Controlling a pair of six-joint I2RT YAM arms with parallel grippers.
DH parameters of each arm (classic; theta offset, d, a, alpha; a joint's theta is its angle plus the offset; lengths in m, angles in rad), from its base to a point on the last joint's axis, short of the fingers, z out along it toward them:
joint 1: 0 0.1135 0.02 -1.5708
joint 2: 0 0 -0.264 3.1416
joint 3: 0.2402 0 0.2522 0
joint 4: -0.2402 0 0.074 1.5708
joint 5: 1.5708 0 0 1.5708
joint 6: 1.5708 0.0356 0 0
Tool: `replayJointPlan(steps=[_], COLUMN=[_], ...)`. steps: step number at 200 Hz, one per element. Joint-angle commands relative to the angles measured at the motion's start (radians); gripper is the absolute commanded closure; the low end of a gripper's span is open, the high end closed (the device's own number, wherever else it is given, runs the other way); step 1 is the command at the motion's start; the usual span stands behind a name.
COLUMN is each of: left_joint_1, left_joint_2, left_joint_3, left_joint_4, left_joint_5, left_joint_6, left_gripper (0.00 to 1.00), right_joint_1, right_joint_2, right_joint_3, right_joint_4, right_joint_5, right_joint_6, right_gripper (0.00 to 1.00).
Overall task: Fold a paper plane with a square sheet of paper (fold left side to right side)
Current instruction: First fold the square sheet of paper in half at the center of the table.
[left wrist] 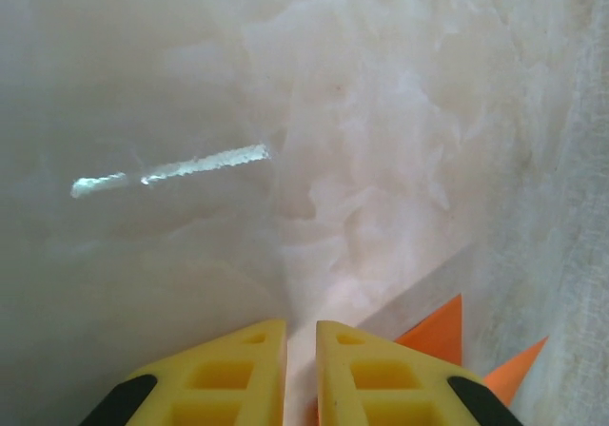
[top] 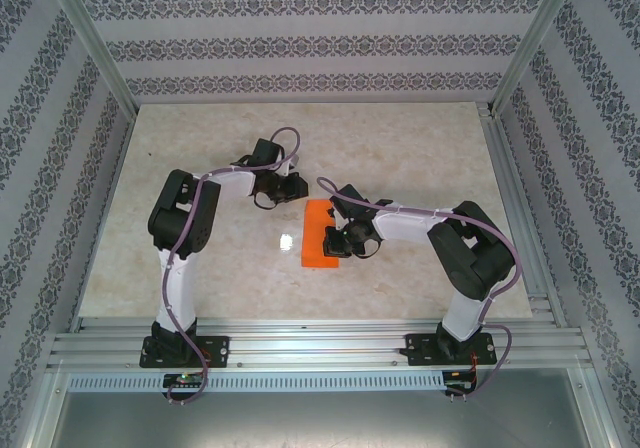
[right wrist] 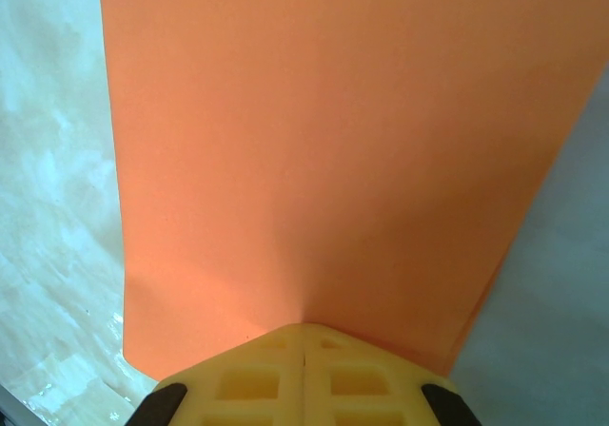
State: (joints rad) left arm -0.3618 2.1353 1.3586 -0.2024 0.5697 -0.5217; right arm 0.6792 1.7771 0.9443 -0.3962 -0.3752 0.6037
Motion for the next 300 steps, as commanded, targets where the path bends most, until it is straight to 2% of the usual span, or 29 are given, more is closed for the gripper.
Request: replayJointPlan(steps=[1,27,47,62,90,140,216,249,300], left_joint_1=[0.049,0.058,0.045,0.016,-0.058,-0.132,-0.120,-0.080,-0.071], left_joint_2=[-0.051,-0.189,-0.269,-0.294,-0.291,-0.214,-0.124,-0.108,-0.053], left_joint_3=[-0.032,-0.129,-0.235,-0.300,-0.366,-0.342,-0.266,-0.266,-0.220], left_joint_4=[0.018,0.029,0.105,0.166,0.239,0.268,0.233,0.284,0.289], left_joint_5=[-0.060,-0.049,0.037,0.095,0.128,0.094,-0.030,-0.033,-0.080], left_joint_6=[0.041,0.061,0.035,0.003,-0.050,-0.068,-0.021,-0.023,0.028], left_gripper=[0.86,0.88,0.88,0.89,0.89,0.90,0.90,0.90,0.90], right_joint_1=[0.011,0.012,0.014,0.014,0.013,0.015,0.016,0.016,0.017], right_joint_2=[0.034,0.038,0.037,0.038,0.039,0.040,0.036,0.036,0.036], right_joint_3=[-0.036,-0.030,-0.030,-0.035,-0.039,-0.035,-0.036,-0.042,-0.043], right_joint_4=[-0.125,-0.125,-0.126,-0.125,-0.127,-0.131,-0.147,-0.149,-0.154], right_joint_5=[0.088,0.087,0.088,0.091,0.094,0.098,0.111,0.111,0.116], right_joint_6=[-0.020,-0.022,-0.023,-0.024,-0.025,-0.030,-0.032,-0.034,-0.036], right_gripper=[0.98,0.98,0.98,0.98,0.98,0.98,0.98,0.98,0.98])
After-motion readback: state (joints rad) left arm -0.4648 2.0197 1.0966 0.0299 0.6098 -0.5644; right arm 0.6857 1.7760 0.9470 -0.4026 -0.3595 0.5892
